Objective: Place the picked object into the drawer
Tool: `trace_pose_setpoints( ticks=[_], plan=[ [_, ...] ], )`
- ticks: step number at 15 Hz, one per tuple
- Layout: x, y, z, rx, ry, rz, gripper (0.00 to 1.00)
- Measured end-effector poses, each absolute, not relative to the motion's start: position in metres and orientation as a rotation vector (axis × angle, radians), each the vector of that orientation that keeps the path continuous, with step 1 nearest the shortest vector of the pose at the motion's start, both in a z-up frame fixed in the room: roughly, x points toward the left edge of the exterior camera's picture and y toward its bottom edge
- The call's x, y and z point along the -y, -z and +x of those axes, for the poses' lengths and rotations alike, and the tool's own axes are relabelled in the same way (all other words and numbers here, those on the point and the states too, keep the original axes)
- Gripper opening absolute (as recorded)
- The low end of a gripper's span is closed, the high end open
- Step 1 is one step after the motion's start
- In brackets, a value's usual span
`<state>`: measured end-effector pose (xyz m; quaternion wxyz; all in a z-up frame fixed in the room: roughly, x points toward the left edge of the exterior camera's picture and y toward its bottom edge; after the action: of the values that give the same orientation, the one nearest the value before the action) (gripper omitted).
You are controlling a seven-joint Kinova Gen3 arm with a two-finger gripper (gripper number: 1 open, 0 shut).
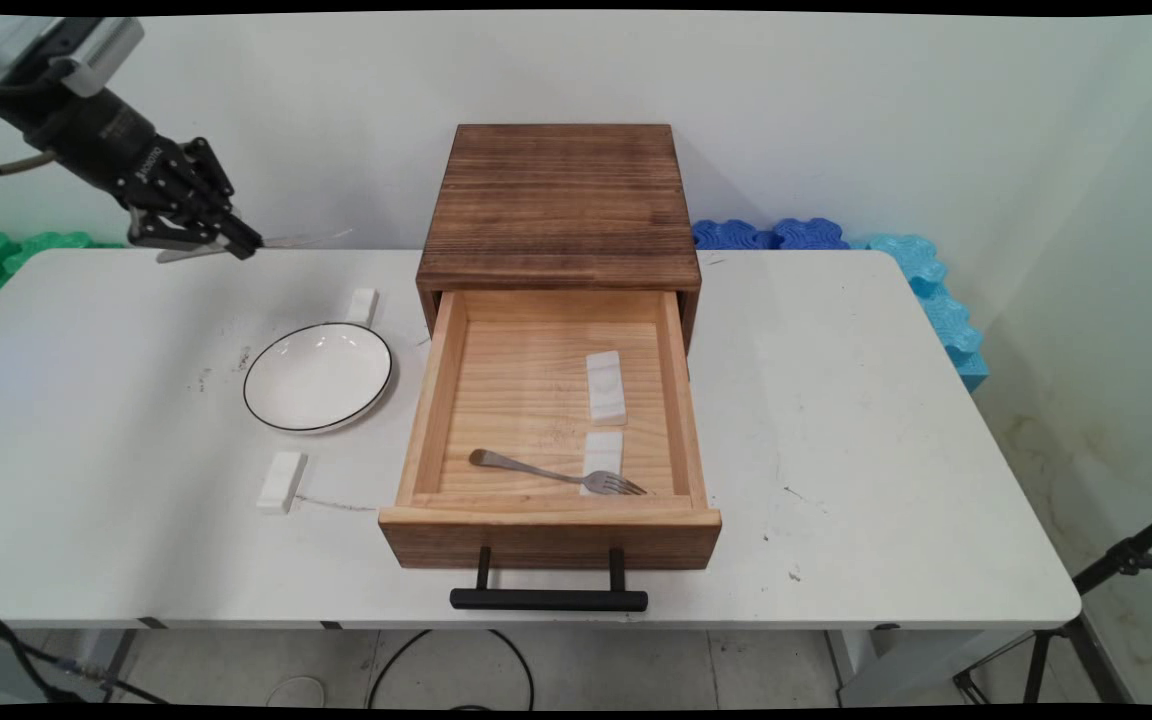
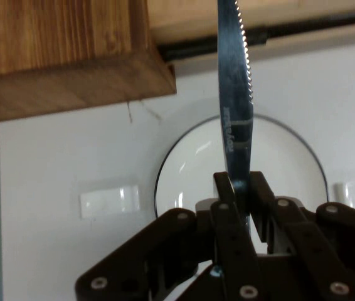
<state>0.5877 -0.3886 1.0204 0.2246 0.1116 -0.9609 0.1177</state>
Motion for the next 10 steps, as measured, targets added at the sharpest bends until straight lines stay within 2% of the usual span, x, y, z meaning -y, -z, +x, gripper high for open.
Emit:
trace_pose_setpoints(
  ticks=[10],
  plan=[
    [0.382, -1.015, 0.492, 2.610, -0.365, 0.396, 0.00]
  ],
)
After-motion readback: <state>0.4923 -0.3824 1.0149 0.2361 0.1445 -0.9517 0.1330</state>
